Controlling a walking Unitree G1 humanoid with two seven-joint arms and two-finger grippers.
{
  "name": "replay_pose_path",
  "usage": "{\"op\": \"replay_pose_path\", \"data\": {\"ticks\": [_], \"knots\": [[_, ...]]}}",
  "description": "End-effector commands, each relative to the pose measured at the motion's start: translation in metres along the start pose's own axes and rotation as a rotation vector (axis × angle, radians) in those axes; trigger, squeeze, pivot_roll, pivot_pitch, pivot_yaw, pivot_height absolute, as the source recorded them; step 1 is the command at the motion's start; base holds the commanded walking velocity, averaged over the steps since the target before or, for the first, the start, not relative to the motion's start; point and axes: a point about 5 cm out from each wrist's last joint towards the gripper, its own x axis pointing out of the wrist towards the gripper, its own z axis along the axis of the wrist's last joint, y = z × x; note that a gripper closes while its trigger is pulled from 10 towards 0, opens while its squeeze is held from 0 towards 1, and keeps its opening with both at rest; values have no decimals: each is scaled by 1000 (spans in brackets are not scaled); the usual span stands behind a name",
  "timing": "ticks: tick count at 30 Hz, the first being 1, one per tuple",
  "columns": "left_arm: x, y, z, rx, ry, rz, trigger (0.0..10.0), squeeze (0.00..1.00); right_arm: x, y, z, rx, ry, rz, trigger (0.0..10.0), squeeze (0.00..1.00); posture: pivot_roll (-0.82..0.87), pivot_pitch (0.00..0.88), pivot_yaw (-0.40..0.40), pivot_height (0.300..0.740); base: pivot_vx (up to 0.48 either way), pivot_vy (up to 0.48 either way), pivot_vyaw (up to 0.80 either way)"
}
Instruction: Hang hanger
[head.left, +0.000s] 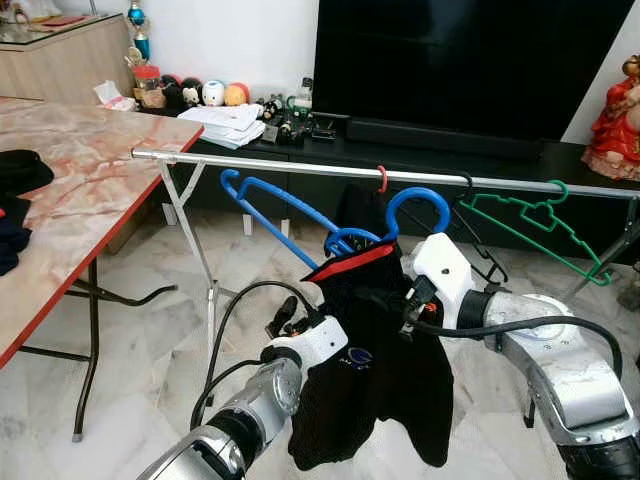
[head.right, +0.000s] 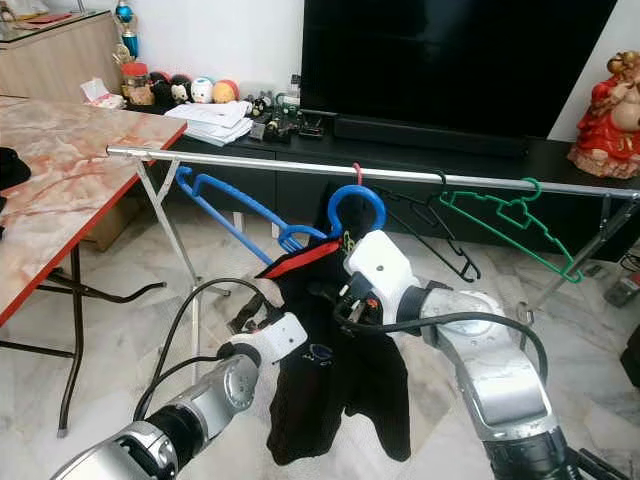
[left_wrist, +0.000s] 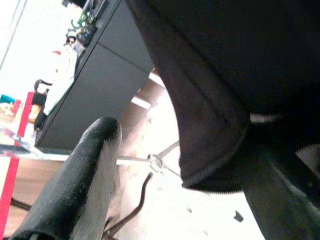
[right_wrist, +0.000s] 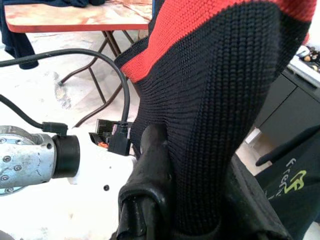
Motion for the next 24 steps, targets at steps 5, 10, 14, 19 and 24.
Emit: {"op": "replay_pose_path", "data": {"ticks": [5, 10, 14, 19, 24], "knots": [[1, 3, 0, -7, 11, 35, 9412, 0, -6, 1, 16, -36, -47, 6, 0, 0, -37, 0, -37, 740, 0, 0, 0], [2, 7, 2, -48, -3, 67, 0, 0, -7, 4, 16, -38, -44, 26, 0, 0, -37, 0, -39, 740, 0, 0, 0], [2, 7, 1, -56, 1, 59, 0, 0, -7, 6, 13, -42, -26, 27, 0, 0, -33, 0, -42, 740, 0, 0, 0], [2, 6, 1, -69, -2, 60, 0, 0, -6, 8, 10, -39, -15, 33, 0, 0, -33, 0, -41, 740, 0, 0, 0], [2, 6, 5, -90, -27, 52, 0, 0, -6, 7, 8, -45, -6, 25, 0, 0, -29, 0, -44, 740, 0, 0, 0]]}}
